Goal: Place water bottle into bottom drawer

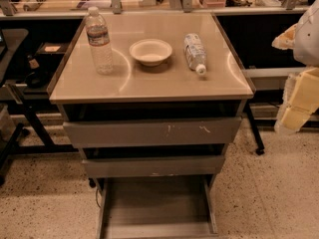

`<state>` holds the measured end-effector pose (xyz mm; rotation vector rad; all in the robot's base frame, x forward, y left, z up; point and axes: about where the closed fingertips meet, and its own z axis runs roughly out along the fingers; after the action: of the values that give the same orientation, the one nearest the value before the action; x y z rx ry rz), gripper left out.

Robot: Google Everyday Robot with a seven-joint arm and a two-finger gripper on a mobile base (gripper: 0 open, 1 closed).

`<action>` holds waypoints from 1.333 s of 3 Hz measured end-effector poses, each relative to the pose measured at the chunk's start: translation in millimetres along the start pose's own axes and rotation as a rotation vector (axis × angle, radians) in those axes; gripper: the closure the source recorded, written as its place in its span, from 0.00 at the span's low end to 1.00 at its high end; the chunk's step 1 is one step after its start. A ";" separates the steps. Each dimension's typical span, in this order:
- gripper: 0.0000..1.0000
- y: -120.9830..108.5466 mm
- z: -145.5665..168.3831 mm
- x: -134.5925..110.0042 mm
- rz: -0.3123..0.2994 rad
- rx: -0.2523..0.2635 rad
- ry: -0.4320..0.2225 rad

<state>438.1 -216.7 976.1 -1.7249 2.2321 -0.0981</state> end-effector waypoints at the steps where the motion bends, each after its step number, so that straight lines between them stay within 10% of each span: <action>1: 0.00 0.0 0.0 0.0 0.000 0.000 0.000; 4: 0.00 -42.4 16.4 -40.0 0.076 0.016 -0.175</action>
Offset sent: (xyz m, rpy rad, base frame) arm 0.0130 0.0052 -0.0029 0.0529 -0.0100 -0.0304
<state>491.2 -187.7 979.2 -1.5728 2.1596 0.0502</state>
